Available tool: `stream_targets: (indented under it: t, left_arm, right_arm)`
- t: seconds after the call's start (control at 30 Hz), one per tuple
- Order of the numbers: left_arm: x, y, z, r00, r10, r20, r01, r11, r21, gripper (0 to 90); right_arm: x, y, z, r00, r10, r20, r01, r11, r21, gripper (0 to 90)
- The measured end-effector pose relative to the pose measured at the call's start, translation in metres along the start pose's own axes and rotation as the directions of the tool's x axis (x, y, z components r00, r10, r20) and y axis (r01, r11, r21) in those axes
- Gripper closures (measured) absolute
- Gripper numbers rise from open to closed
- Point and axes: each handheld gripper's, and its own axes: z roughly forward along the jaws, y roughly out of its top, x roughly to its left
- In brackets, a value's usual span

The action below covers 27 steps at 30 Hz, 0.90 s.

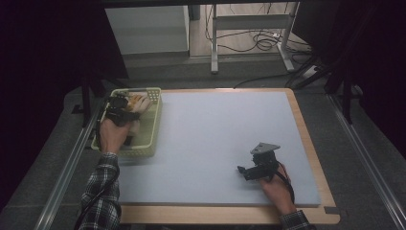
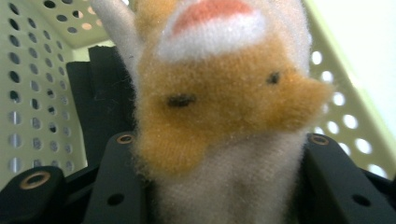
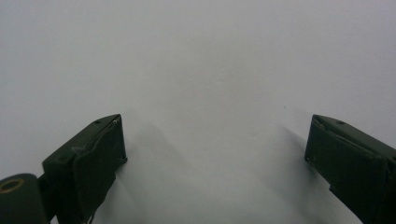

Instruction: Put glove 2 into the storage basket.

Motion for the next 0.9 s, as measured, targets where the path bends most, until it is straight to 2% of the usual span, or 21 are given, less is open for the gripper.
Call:
stream_targets:
  t: [0.27, 0.37, 0.47, 0.53, 0.63, 0.67, 0.73, 0.83, 0.9]
  left_arm:
    - [-0.013, 0.005, 0.027, 0.9996, 0.025, 0.012, -0.025, 0.9978, 0.061, 52.9]
    - [-0.018, 0.007, 0.038, 0.999, 0.045, 0.004, -0.045, 0.9932, 0.107, 52.5]
    - [-0.021, 0.007, 0.045, 0.9989, 0.042, 0.021, -0.045, 0.9899, 0.134, 51.6]
    - [-0.024, 0.008, 0.05, 0.998, 0.051, 0.037, -0.057, 0.9847, 0.165, 49.5]
    - [-0.025, 0.008, 0.052, 0.9975, 0.061, 0.035, -0.066, 0.9831, 0.17, 42.4]
    - [-0.024, 0.007, 0.052, 0.9977, 0.046, 0.049, -0.054, 0.9848, 0.165, 36.8]
    - [-0.022, 0.008, 0.051, 0.9968, 0.043, 0.068, -0.053, 0.9852, 0.163, 24.9]
    - [-0.02, 0.008, 0.045, 0.997, 0.051, 0.059, -0.059, 0.9874, 0.147, 9.5]
    - [-0.018, 0.007, 0.04, 0.9964, 0.052, 0.068, -0.061, 0.9892, 0.134, 7.7]
  right_arm:
    - [0.0, 0.0, 0.0, 1.0, -0.001, 0.0, 0.001, 1.0, -0.001, 4.8]
    - [0.0, 0.0, 0.0, 1.0, -0.001, 0.0, 0.001, 1.0, -0.001, 4.8]
    - [0.0, 0.0, 0.0, 1.0, -0.001, 0.0, 0.001, 1.0, -0.001, 4.8]
    - [0.0, 0.0, 0.0, 1.0, -0.001, 0.0, 0.001, 1.0, -0.001, 4.8]
    - [0.0, 0.0, 0.0, 1.0, -0.002, 0.0, 0.002, 1.0, -0.001, 4.8]
    - [0.0, 0.0, 0.0, 1.0, -0.002, 0.0, 0.002, 1.0, -0.001, 4.8]
    - [0.0, 0.0, 0.0, 1.0, -0.002, 0.0, 0.002, 1.0, -0.001, 4.8]
    - [0.0, 0.0, 0.0, 1.0, -0.002, 0.0, 0.002, 1.0, -0.001, 4.8]
    - [0.0, 0.0, 0.0, 1.0, -0.002, 0.0, 0.002, 1.0, -0.001, 4.8]
